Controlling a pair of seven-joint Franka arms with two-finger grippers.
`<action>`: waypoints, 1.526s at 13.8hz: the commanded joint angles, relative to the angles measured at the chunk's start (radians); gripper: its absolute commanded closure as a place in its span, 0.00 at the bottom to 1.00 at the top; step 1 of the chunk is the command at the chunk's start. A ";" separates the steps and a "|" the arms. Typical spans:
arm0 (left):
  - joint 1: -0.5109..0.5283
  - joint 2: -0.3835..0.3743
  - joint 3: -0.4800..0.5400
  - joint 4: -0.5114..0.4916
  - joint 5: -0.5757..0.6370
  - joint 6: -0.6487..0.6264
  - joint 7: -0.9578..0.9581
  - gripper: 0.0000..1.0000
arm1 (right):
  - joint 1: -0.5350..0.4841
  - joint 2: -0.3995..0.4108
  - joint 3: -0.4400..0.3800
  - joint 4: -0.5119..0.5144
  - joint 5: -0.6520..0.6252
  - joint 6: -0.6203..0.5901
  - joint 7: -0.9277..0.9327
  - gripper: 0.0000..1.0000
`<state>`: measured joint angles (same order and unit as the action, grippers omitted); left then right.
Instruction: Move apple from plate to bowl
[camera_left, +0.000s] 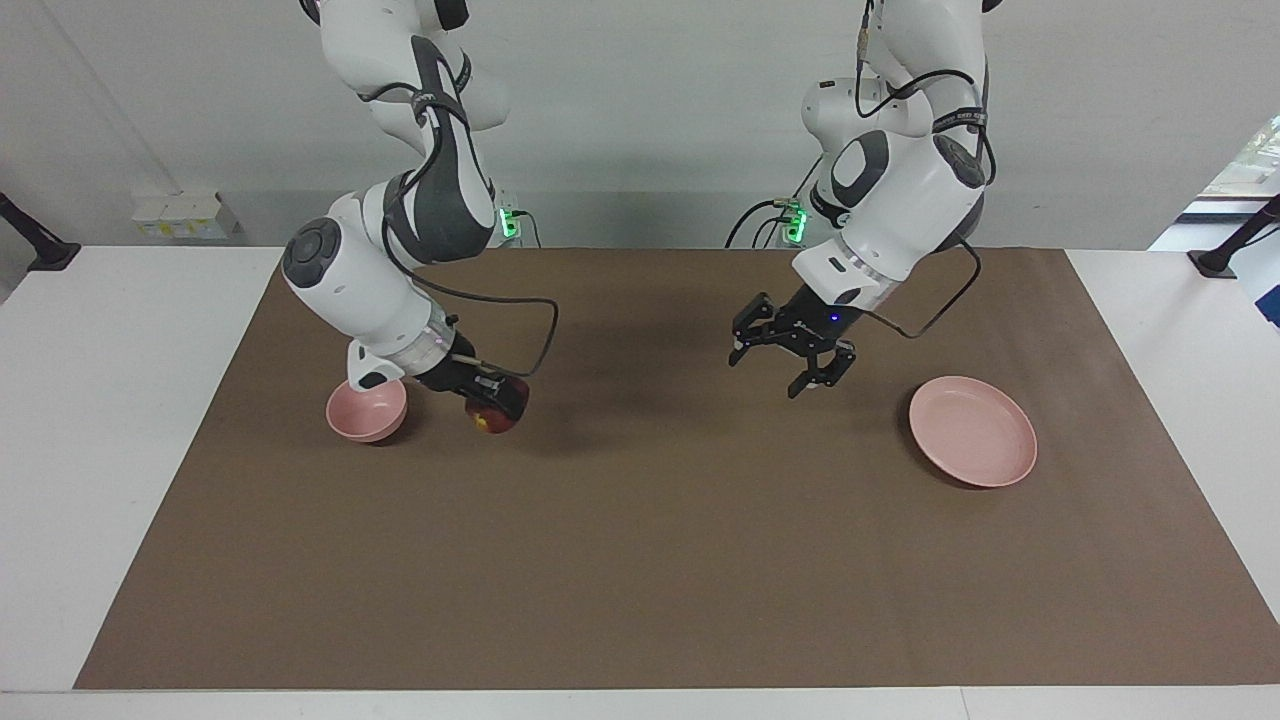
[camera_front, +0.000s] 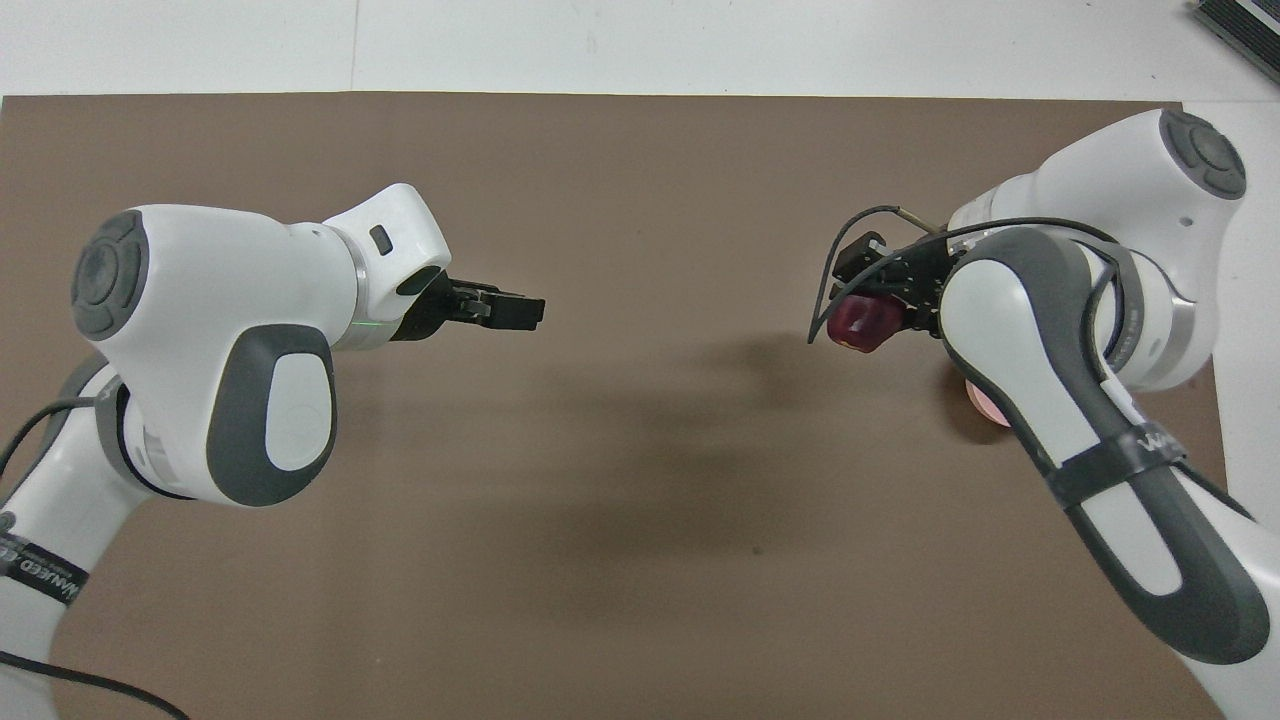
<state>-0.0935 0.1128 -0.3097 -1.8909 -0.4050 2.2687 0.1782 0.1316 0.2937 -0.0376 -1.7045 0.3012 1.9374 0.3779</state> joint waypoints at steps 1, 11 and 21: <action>0.030 -0.021 -0.003 -0.004 0.153 -0.130 -0.022 0.00 | -0.102 -0.022 0.007 -0.044 -0.089 -0.028 -0.239 1.00; 0.182 -0.027 0.000 0.143 0.328 -0.458 -0.051 0.00 | -0.201 -0.108 0.005 -0.264 -0.270 0.112 -0.393 1.00; 0.013 -0.021 0.252 0.426 0.379 -0.730 -0.054 0.00 | -0.213 -0.056 0.007 -0.265 -0.297 0.175 -0.364 0.45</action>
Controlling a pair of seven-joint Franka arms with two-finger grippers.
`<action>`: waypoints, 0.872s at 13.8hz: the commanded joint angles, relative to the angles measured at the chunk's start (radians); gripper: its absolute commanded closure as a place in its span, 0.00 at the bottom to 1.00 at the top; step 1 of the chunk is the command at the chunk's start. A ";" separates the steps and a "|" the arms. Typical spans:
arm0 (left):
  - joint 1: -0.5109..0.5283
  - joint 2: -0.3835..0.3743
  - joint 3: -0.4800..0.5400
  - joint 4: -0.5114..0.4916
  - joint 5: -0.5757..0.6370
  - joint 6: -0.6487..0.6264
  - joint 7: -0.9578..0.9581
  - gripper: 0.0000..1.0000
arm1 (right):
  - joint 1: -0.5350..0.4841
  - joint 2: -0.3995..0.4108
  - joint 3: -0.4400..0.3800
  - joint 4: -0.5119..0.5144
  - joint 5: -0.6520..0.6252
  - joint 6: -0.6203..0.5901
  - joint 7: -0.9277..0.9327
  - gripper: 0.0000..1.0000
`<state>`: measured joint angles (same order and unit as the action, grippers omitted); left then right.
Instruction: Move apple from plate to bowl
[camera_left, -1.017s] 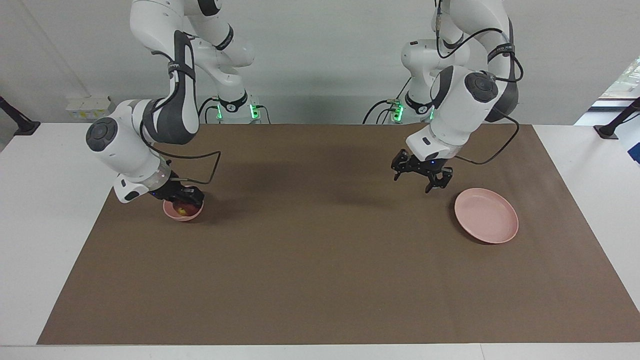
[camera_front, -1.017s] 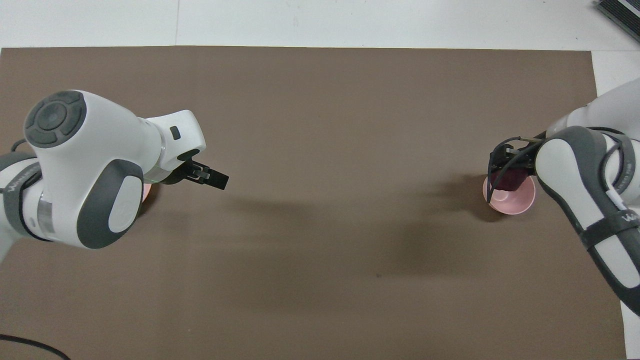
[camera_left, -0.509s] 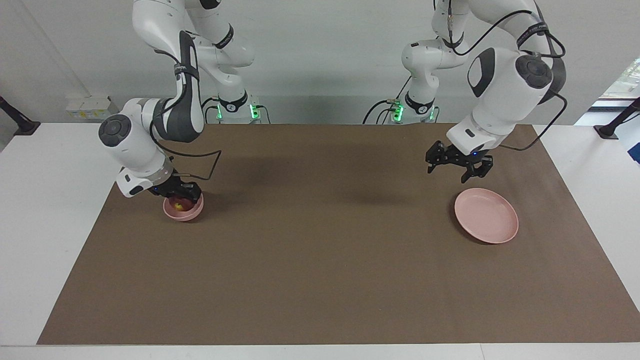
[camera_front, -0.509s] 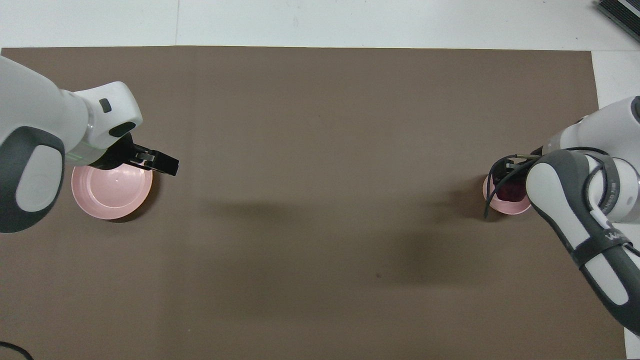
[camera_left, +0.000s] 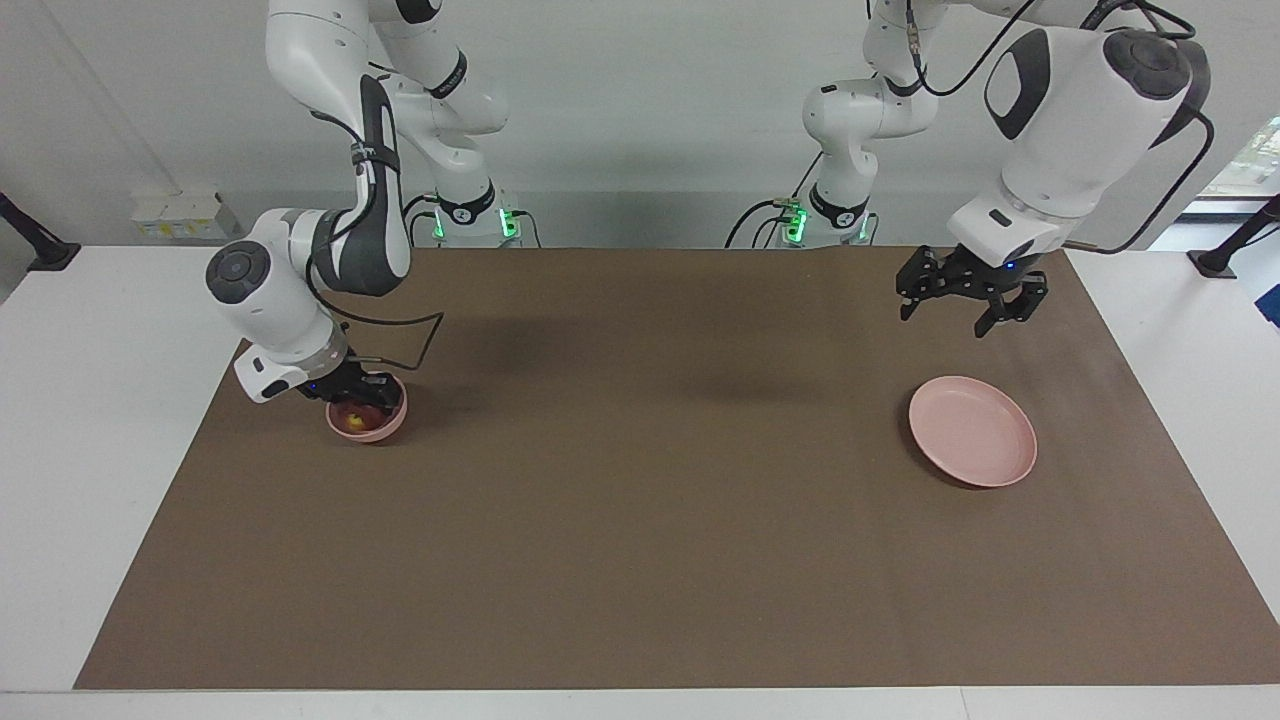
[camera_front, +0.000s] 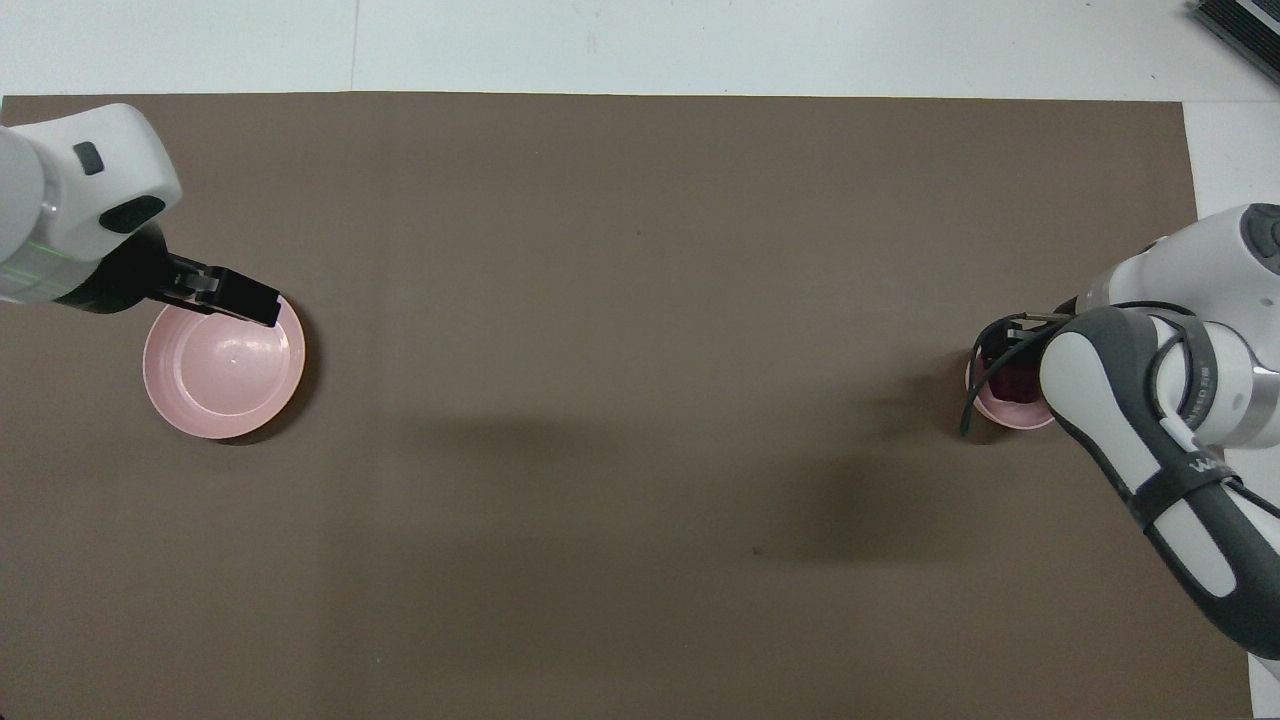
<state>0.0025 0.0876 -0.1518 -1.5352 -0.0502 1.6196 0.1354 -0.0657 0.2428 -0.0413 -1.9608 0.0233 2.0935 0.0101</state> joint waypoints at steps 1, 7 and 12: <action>-0.097 0.003 0.107 0.113 0.024 -0.122 -0.011 0.00 | -0.016 -0.005 0.012 -0.007 -0.019 0.020 0.011 0.29; -0.156 -0.106 0.189 0.145 0.046 -0.239 -0.017 0.00 | 0.021 -0.031 0.009 0.085 -0.026 -0.015 0.033 0.00; -0.125 -0.111 0.179 0.133 0.046 -0.244 -0.019 0.00 | 0.027 -0.160 0.020 0.158 -0.037 -0.145 0.122 0.00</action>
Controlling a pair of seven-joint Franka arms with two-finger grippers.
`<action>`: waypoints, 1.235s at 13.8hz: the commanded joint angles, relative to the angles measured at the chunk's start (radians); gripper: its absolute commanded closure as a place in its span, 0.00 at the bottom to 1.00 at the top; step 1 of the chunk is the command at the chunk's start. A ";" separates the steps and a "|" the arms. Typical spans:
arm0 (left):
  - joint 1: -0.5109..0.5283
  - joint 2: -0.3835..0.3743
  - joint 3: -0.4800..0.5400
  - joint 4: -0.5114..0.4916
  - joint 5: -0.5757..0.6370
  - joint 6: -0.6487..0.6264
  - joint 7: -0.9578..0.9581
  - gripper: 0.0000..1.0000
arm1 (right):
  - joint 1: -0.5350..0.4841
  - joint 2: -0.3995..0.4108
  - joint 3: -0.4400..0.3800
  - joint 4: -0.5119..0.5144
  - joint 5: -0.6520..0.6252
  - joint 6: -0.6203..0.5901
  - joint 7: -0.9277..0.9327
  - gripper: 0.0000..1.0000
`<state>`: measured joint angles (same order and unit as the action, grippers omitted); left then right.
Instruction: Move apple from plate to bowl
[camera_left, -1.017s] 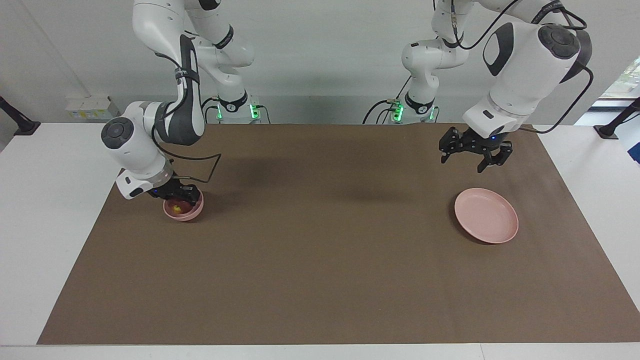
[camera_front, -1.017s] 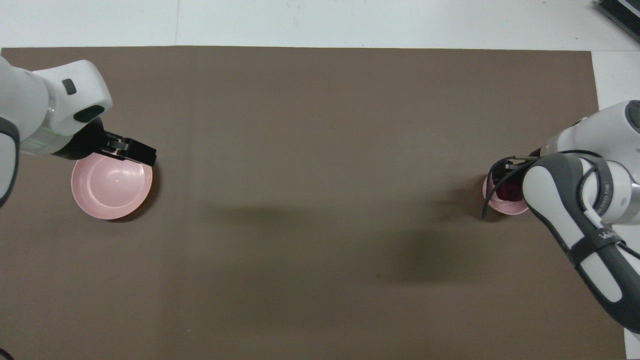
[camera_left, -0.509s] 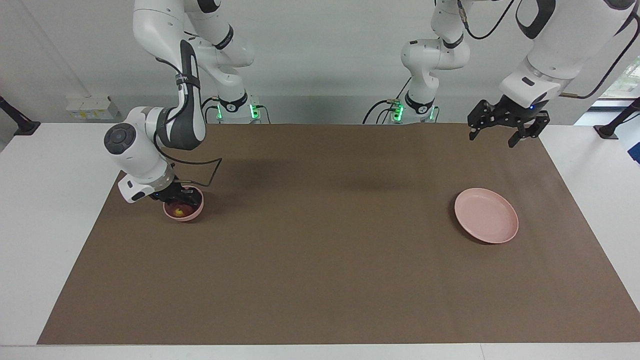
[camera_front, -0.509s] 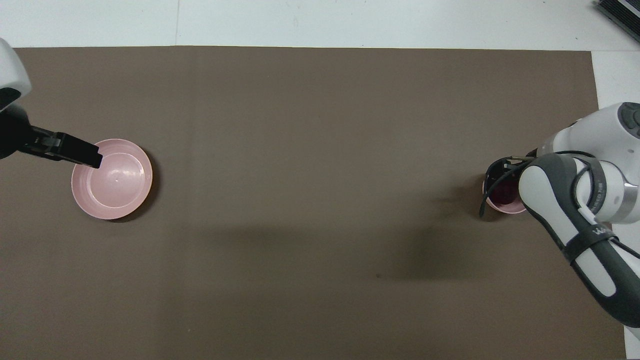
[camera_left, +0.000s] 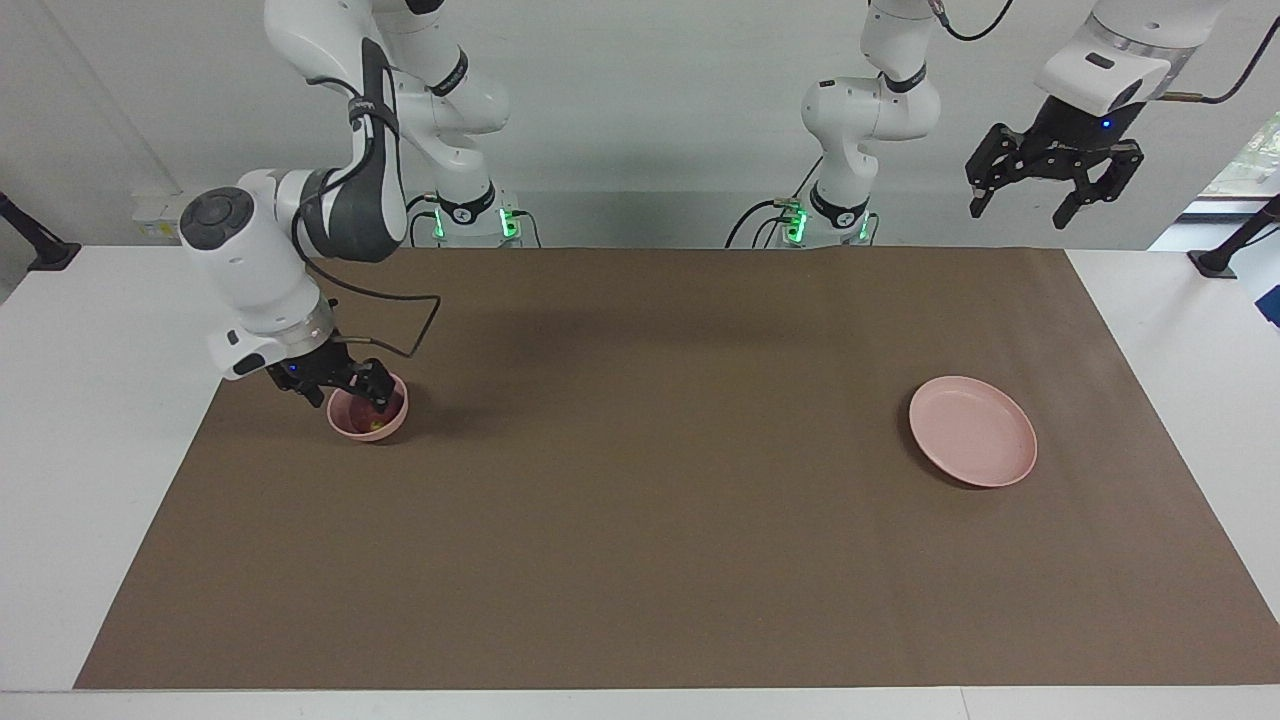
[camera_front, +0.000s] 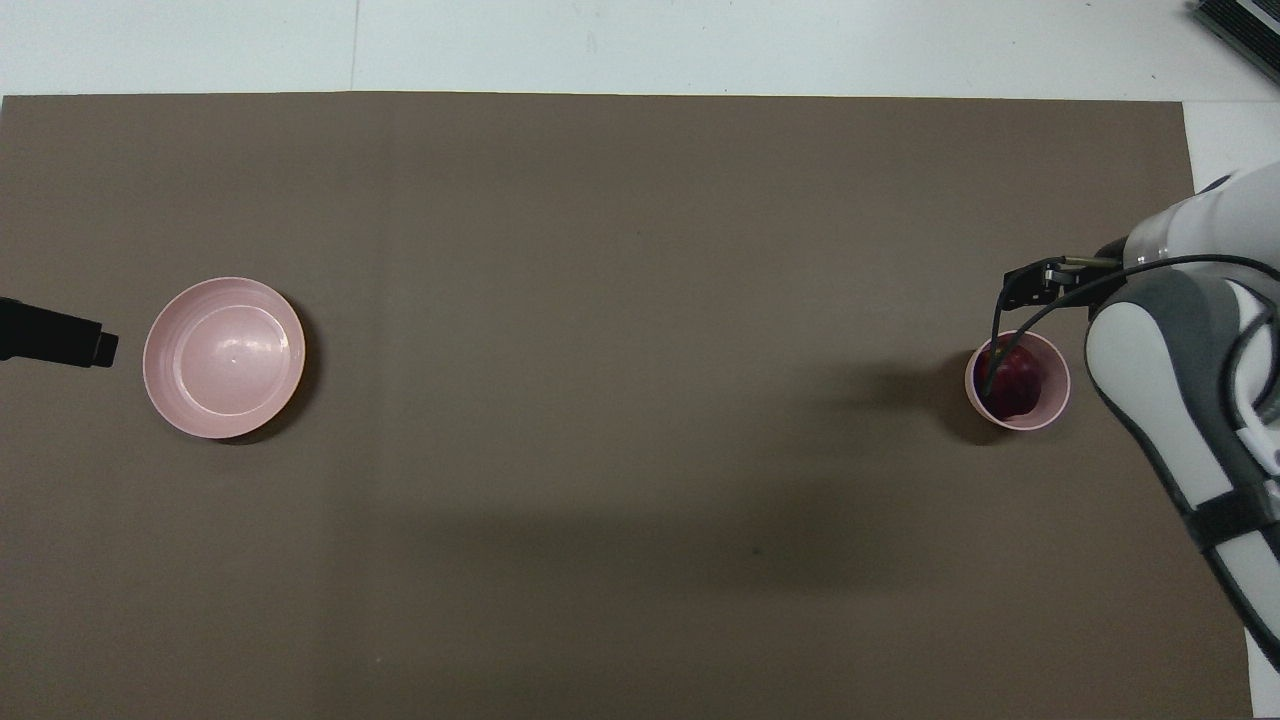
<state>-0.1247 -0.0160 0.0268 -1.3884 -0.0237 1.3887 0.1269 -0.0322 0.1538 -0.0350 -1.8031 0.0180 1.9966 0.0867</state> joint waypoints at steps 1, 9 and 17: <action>-0.001 -0.007 -0.001 -0.014 0.018 -0.011 -0.009 0.00 | 0.006 -0.112 0.017 0.001 -0.041 -0.082 0.073 0.00; 0.007 -0.007 0.001 -0.015 0.027 -0.010 -0.004 0.00 | 0.034 -0.240 0.006 0.263 -0.043 -0.450 0.093 0.00; 0.008 -0.007 0.002 -0.015 0.027 0.001 -0.004 0.00 | 0.037 -0.237 0.009 0.228 -0.052 -0.458 0.053 0.00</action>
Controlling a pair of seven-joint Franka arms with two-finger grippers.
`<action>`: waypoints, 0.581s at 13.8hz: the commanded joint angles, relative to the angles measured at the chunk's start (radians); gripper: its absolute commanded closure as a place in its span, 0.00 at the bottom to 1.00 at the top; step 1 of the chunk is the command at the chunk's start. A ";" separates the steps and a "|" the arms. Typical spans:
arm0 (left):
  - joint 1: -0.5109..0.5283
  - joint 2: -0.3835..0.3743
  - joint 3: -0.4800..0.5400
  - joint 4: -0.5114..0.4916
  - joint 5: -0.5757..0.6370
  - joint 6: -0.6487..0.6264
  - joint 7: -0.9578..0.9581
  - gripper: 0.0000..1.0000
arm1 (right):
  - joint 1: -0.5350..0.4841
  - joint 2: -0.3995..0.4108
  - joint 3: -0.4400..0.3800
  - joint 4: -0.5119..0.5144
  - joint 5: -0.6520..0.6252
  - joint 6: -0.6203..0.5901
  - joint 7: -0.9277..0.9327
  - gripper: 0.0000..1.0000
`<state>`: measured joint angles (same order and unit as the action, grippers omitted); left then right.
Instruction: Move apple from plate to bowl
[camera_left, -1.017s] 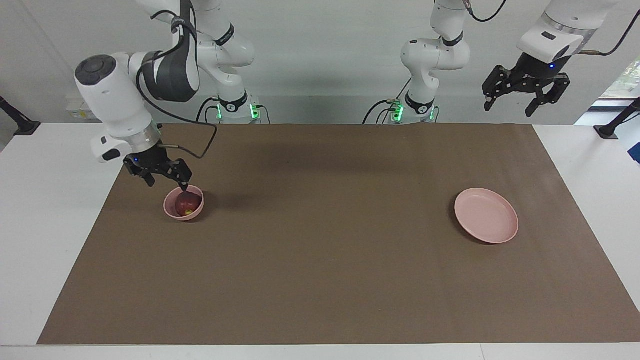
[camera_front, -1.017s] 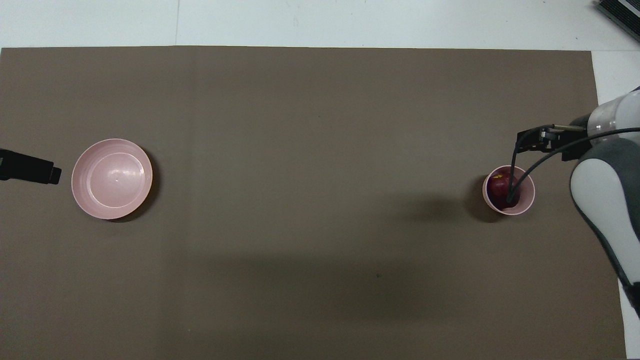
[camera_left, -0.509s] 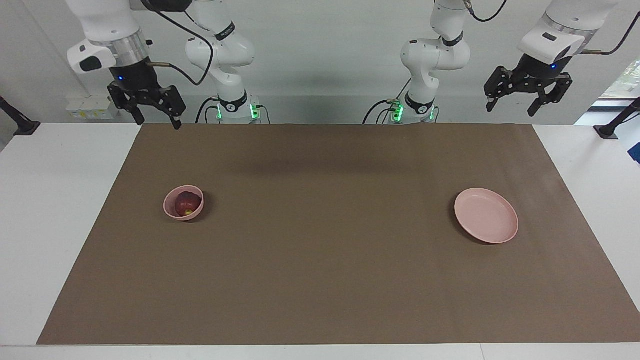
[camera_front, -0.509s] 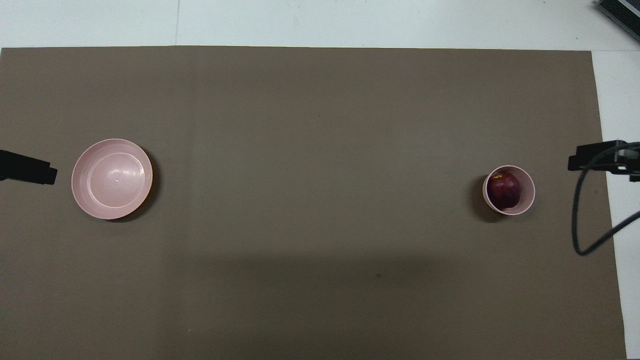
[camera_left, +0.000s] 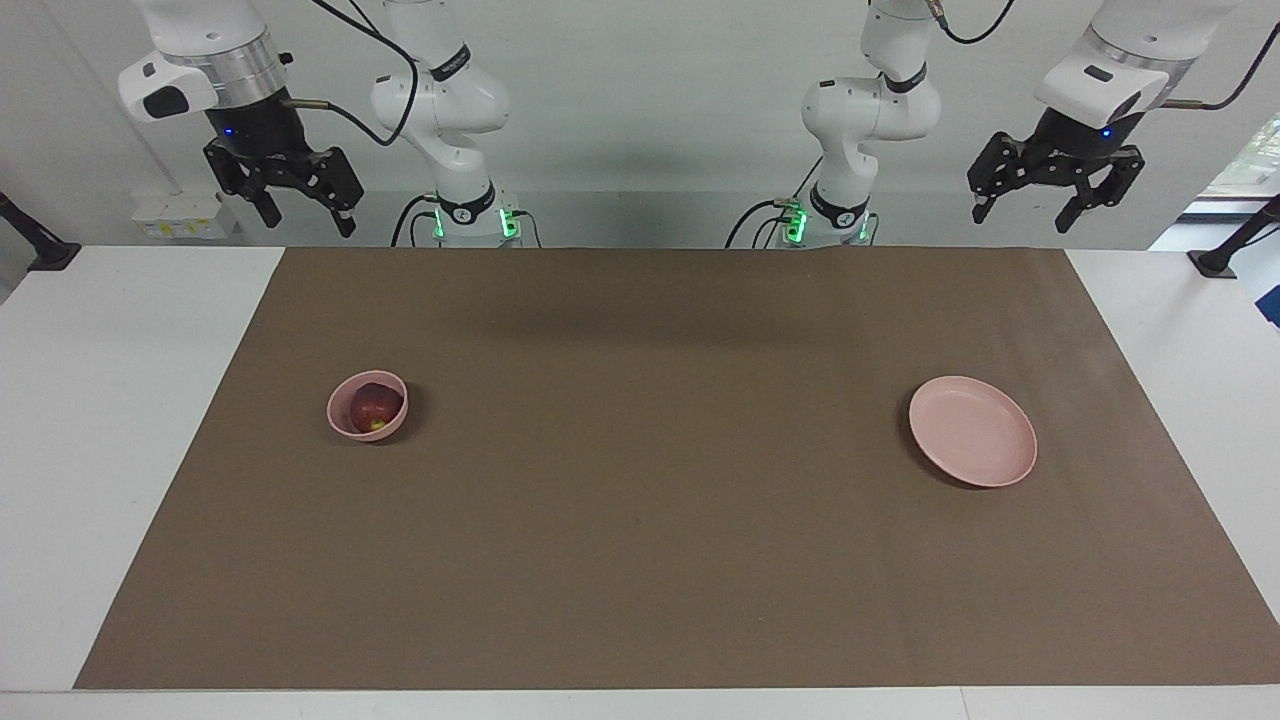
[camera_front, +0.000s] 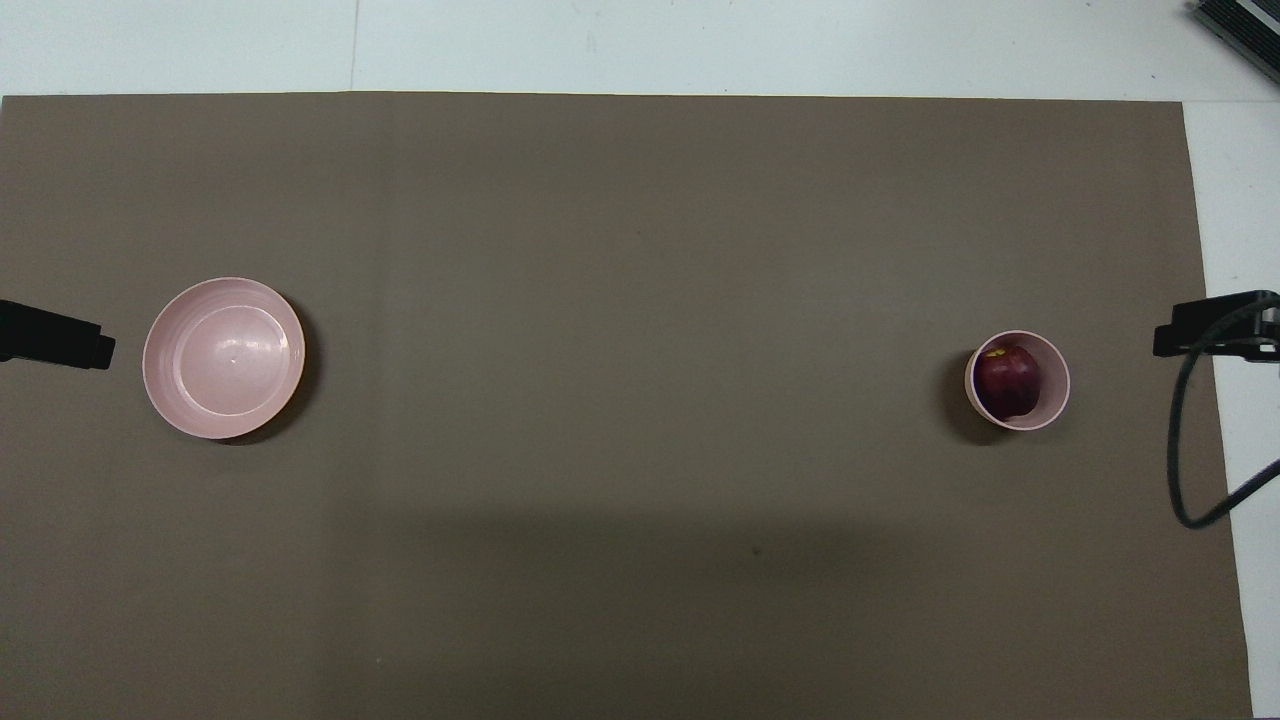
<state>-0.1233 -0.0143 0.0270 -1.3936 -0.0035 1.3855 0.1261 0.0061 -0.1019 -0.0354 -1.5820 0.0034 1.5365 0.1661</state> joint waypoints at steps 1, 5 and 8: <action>0.008 -0.009 0.004 -0.010 0.007 0.003 -0.006 0.00 | -0.011 0.051 0.011 0.057 -0.058 -0.018 -0.063 0.00; -0.002 -0.009 0.010 -0.010 0.008 -0.007 -0.008 0.00 | -0.012 -0.007 0.005 -0.034 -0.045 -0.003 -0.074 0.00; 0.001 -0.009 0.008 -0.010 0.007 -0.002 -0.006 0.00 | -0.002 -0.042 0.006 -0.084 -0.043 0.005 -0.066 0.00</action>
<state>-0.1219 -0.0143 0.0363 -1.3936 -0.0035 1.3852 0.1251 0.0040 -0.0933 -0.0358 -1.6052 -0.0234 1.5358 0.1120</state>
